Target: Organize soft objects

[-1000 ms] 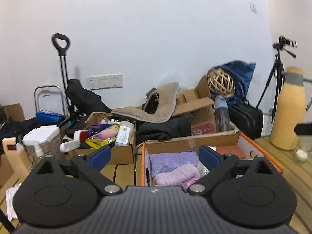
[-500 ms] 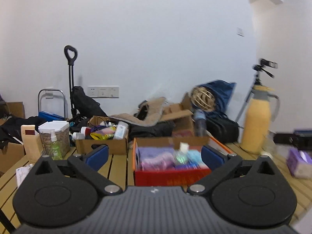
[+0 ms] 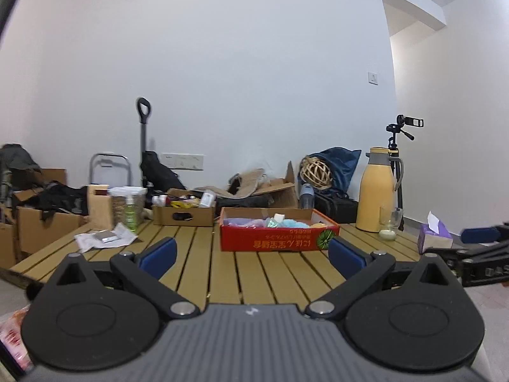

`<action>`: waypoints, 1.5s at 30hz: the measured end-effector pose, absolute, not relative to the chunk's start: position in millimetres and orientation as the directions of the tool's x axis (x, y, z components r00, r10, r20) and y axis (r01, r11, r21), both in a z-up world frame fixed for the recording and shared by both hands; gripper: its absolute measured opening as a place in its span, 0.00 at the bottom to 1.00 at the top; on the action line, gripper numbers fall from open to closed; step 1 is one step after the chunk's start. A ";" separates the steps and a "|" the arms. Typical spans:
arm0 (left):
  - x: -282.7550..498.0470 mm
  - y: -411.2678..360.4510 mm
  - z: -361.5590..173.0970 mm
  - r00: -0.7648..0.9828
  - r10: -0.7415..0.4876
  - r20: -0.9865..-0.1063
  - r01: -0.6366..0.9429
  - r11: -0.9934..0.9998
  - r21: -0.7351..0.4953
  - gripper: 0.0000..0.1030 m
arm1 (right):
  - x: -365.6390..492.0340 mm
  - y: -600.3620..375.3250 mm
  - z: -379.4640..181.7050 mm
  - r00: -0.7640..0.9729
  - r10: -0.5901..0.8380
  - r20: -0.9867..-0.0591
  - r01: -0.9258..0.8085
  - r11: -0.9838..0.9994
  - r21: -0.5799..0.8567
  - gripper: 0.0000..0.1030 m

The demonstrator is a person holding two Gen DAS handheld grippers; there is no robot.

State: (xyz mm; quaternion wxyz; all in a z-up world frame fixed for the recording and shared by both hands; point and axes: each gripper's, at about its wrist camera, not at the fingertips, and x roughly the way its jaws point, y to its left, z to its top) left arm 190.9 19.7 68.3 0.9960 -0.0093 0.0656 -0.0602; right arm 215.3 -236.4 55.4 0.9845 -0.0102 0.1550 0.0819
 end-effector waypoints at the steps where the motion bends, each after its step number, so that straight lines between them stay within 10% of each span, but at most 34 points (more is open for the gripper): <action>1: 174.8 18.6 65.9 0.986 -0.107 -0.126 0.104 0.994 -0.027 1.00 | 199.5 -237.7 53.8 0.937 0.169 -0.305 -0.171 0.985 0.020 0.95; 17: 50.0 17.7 37.9 0.983 -0.109 -0.146 0.107 0.994 -0.019 1.00 | 36.4 -225.4 12.4 0.943 0.201 -0.266 -0.175 0.977 0.119 0.98; 45: 43.1 15.2 38.3 0.980 -0.135 -0.143 0.136 0.991 -0.005 1.00 | 26.3 -228.5 17.8 0.955 0.201 -0.216 -0.176 0.976 0.130 1.00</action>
